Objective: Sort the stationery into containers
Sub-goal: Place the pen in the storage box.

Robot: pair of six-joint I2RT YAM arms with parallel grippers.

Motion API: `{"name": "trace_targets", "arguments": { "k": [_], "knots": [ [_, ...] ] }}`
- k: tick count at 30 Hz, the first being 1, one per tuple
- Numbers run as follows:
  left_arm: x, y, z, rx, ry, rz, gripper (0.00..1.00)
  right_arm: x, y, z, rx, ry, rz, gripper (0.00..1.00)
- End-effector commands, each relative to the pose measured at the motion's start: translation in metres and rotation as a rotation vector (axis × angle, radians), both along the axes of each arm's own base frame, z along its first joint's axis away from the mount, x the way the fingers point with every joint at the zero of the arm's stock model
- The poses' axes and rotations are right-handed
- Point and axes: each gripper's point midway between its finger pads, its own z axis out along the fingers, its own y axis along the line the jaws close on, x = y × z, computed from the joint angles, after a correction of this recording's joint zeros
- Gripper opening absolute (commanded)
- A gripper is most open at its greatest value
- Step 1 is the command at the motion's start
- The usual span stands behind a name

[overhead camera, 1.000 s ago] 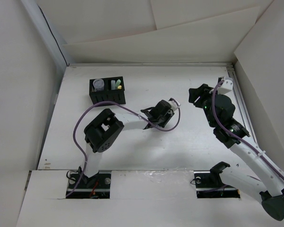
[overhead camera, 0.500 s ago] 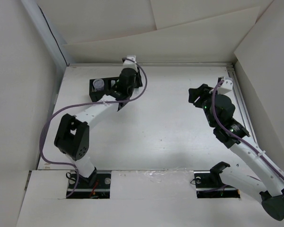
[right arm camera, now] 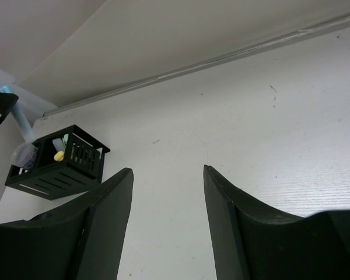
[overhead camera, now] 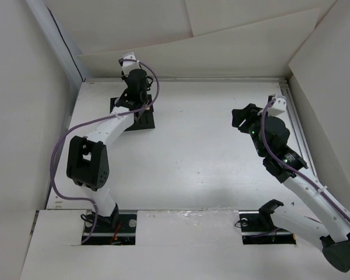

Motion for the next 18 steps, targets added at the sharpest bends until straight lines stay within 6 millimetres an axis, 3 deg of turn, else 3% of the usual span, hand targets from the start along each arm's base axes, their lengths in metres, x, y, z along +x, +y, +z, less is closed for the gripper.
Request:
{"name": "trace_targets", "arguments": {
  "k": [1, 18],
  "knots": [
    [0.015, 0.023, 0.009, 0.000, -0.031, 0.096, 0.24, 0.001, 0.001, 0.016, 0.028, -0.045, 0.007, 0.58],
    [0.017, 0.044, -0.033, 0.100, -0.017, 0.209, 0.25, 0.004, 0.003, 0.012, 0.023, -0.037, 0.007, 0.58]
  ]
}}
